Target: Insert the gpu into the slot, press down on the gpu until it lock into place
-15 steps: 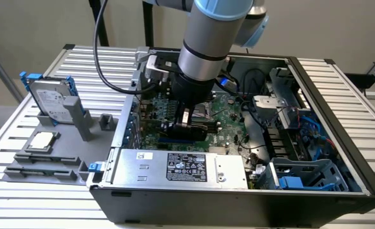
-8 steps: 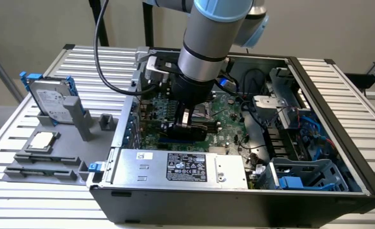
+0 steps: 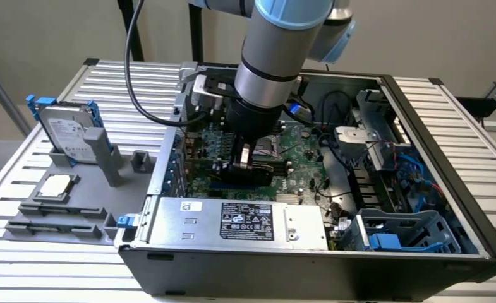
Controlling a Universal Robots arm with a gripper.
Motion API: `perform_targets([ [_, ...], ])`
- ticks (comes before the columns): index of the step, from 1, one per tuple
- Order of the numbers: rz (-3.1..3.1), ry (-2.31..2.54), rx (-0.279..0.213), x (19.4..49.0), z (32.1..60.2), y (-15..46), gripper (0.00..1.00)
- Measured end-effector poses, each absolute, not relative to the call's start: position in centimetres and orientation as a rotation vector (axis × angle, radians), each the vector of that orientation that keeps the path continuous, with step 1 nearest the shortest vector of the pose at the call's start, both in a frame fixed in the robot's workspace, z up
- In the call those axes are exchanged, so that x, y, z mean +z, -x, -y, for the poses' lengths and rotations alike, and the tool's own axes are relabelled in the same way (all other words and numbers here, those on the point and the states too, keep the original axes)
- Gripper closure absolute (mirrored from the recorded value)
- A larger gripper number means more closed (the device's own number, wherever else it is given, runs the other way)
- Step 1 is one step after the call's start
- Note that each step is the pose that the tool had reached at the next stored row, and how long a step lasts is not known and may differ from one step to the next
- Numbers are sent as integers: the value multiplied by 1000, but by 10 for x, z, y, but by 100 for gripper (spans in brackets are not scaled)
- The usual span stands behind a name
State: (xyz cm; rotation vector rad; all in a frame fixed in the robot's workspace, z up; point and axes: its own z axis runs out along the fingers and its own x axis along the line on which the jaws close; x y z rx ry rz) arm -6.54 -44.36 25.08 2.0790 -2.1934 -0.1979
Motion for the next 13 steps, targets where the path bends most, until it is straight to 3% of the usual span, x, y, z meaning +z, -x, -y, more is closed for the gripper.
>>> perform_targets([
  [13, 2185, -2087, -198, 250, 443, 65, 74],
])
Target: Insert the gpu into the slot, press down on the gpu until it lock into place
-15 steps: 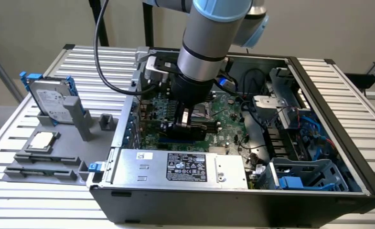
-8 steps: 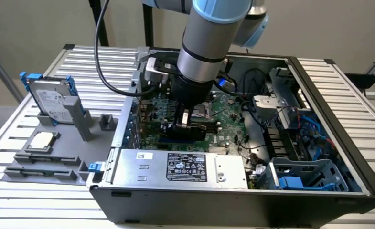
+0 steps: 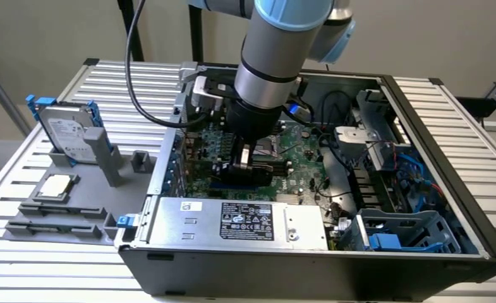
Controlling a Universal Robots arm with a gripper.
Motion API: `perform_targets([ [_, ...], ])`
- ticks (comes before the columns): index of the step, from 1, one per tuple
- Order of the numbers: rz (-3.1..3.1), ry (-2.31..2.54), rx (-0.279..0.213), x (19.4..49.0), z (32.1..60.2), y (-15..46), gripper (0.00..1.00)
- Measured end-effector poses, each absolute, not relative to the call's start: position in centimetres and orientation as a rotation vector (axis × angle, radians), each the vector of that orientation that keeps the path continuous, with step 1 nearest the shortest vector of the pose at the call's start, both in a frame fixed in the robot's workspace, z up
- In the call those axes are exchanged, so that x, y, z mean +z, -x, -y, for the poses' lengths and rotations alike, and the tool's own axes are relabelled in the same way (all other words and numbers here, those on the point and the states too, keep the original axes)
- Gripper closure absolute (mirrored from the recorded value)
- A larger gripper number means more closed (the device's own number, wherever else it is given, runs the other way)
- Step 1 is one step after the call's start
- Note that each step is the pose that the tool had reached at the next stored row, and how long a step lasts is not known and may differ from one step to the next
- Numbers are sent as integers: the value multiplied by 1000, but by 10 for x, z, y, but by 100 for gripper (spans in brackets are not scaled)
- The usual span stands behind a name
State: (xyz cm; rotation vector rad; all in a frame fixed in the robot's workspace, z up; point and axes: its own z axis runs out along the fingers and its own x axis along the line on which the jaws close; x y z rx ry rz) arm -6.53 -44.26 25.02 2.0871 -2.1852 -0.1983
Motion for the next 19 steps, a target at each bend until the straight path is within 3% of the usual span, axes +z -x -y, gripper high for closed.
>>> perform_targets([
  [19, 2183, -2087, -199, 247, 442, 66, 74],
])
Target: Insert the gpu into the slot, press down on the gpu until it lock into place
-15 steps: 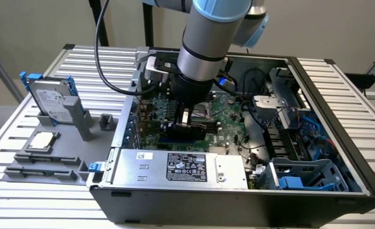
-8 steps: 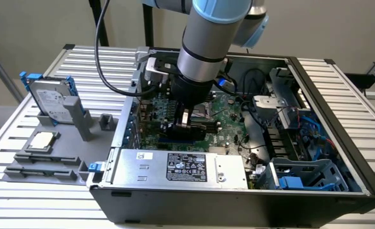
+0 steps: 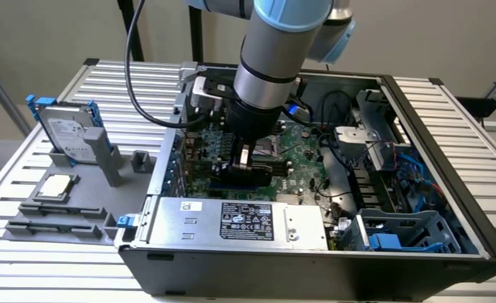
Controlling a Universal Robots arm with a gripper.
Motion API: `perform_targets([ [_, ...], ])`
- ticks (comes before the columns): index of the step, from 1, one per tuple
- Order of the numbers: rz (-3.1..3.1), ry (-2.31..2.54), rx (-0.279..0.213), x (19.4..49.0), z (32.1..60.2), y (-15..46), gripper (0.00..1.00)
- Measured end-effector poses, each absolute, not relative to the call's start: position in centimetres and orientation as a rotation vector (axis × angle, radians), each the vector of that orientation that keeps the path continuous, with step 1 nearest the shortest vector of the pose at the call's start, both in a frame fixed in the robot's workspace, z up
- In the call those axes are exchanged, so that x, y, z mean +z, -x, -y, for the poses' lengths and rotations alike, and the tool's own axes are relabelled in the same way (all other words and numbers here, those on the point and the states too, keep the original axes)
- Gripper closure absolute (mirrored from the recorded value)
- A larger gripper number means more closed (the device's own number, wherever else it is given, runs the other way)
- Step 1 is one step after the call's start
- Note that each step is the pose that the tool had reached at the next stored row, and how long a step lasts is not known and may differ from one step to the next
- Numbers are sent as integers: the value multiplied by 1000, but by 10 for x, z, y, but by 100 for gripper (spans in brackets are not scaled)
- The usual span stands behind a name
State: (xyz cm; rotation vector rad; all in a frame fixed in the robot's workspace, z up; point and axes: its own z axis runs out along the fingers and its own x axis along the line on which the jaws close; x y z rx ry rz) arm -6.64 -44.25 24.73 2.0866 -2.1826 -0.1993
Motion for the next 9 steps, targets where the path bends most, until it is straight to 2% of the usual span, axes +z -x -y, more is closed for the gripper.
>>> perform_targets([
  [9, 2179, -2088, -202, 241, 442, 66, 74],
])
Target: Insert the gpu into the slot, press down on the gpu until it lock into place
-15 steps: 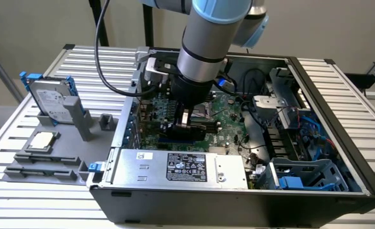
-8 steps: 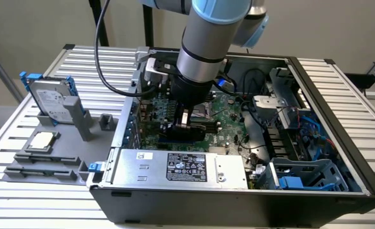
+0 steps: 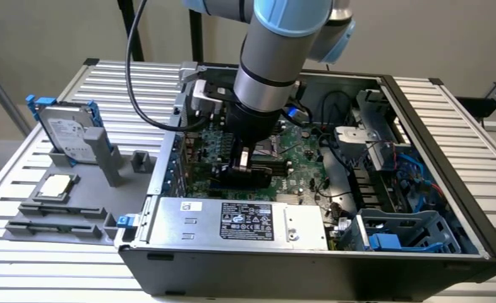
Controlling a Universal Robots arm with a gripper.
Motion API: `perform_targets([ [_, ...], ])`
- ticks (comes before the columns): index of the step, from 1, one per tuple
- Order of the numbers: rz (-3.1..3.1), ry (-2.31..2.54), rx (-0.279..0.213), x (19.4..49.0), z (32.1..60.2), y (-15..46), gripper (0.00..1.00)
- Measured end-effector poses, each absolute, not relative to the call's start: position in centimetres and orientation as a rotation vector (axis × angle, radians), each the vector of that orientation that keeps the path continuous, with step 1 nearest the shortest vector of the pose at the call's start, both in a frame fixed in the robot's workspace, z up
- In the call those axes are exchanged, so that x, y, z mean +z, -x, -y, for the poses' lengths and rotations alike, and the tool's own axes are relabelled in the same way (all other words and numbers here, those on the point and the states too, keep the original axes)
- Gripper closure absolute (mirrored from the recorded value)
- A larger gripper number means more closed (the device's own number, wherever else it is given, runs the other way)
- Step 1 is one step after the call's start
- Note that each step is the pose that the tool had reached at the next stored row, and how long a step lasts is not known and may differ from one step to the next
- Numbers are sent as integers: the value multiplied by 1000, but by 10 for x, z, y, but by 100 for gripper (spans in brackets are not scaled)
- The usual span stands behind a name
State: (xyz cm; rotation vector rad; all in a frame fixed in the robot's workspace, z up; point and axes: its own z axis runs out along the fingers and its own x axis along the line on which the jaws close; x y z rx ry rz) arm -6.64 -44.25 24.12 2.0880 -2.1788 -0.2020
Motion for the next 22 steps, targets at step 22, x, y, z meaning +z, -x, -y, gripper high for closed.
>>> perform_targets([
  [22, 2173, -2092, -198, 290, 442, 71, 67],
])
